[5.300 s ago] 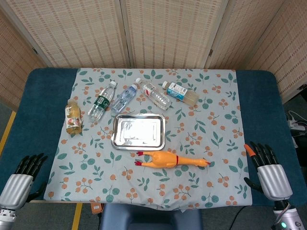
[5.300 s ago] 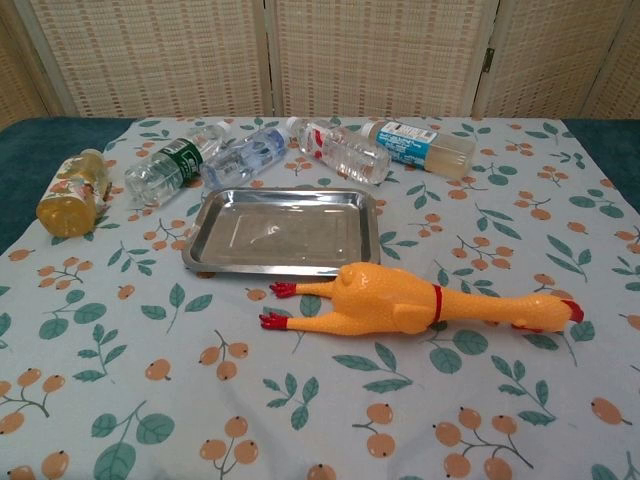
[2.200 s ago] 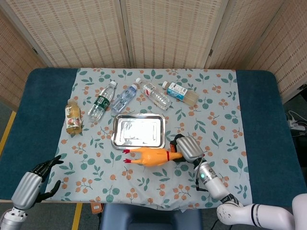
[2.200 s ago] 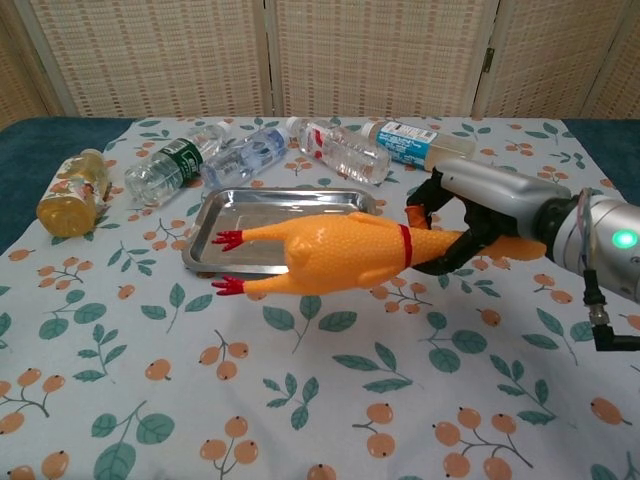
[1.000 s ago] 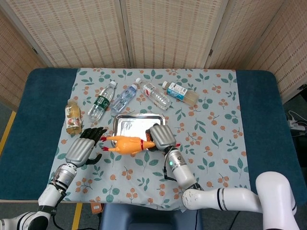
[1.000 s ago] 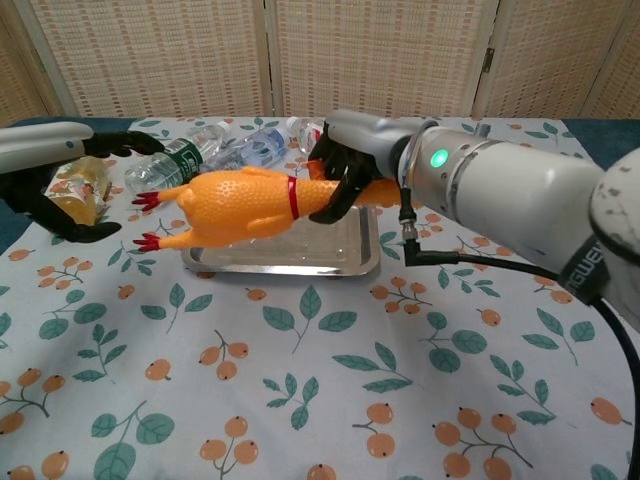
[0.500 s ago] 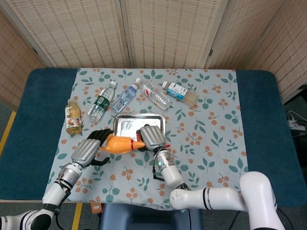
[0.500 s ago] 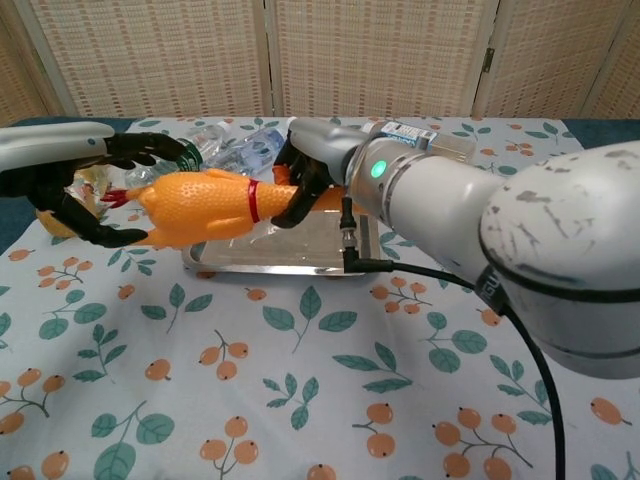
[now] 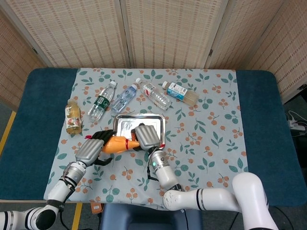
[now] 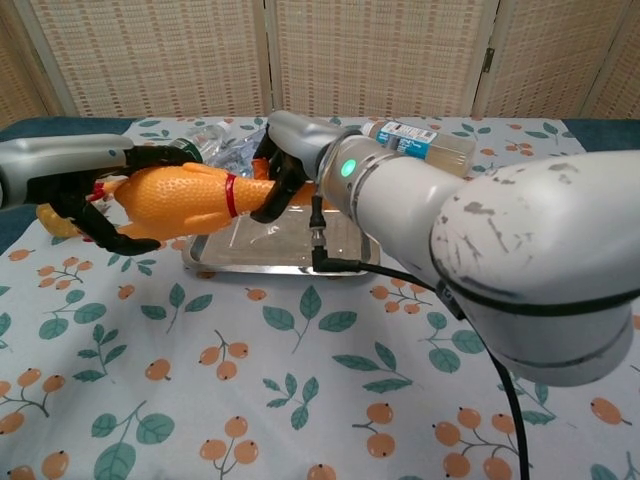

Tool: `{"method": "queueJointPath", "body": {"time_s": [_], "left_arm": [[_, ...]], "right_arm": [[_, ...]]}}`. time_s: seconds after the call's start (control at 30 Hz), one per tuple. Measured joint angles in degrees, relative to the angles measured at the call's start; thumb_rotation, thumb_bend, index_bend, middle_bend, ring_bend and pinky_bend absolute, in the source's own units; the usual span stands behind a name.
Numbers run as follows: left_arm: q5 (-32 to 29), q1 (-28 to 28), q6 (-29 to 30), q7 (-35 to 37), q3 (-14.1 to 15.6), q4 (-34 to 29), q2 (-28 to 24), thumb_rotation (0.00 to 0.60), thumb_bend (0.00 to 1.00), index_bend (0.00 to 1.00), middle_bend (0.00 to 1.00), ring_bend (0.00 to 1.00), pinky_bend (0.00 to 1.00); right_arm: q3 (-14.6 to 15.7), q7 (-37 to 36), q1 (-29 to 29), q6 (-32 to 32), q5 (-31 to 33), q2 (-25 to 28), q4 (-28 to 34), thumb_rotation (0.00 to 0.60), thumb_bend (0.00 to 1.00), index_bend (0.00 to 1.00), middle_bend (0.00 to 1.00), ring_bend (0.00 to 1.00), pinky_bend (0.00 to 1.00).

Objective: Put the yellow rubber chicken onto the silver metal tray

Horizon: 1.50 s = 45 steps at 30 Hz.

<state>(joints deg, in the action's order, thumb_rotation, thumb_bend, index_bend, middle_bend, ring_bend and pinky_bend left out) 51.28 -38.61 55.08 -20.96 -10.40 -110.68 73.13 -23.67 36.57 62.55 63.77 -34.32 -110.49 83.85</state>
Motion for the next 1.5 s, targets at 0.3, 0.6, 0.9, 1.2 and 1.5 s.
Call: {"method": "queueJointPath", "body": {"time_s": [0.3, 0.6, 0.9, 1.2, 1.5], "left_arm": [[0.6, -0.82, 2.57, 0.02, -0.2, 2.21, 2.59, 0.6, 0.32, 0.08, 0.03, 0.04, 0.06], [0.6, -0.29, 6.56, 0.24, -0.12, 3.62, 5.08, 0.6, 0.66, 0.83, 0.78, 0.71, 0.77], [1.85, 0.1, 7.44, 0.92, 0.23, 2.91, 5.61, 0.6, 0.81, 0.98, 0.94, 0.9, 0.93], [2.04, 0.05, 8.58, -0.2, 0.57, 2.68, 6.03, 0.6, 0.73, 1.0, 0.95, 0.92, 0.98], [2.93, 0.54, 7.09, 2.65, 0.84, 1.88, 5.44, 0.6, 0.43, 0.21, 0.2, 0.17, 0.38]], "right_arm": [[-0.01, 0.63, 0.32, 0.18, 0.07, -0.68, 0.2, 0.6, 0.33, 0.96, 0.61, 0.84, 1.0], [-0.17, 1.45, 0.08, 0.39, 1.25, -0.31, 0.56, 0.6, 0.33, 0.96, 0.61, 0.84, 1.0], [-0.25, 2.65, -0.11, 0.86, 2.55, 0.29, 1.3, 0.6, 0.33, 0.96, 0.61, 0.84, 1.0], [-0.39, 2.91, -0.31, 1.07, 3.13, 0.79, 2.23, 0.6, 0.33, 0.96, 0.61, 0.84, 1.0], [-0.52, 2.8, -0.25, 1.3, 3.1, 0.91, 2.63, 0.6, 0.33, 0.96, 0.61, 0.84, 1.0]]}}
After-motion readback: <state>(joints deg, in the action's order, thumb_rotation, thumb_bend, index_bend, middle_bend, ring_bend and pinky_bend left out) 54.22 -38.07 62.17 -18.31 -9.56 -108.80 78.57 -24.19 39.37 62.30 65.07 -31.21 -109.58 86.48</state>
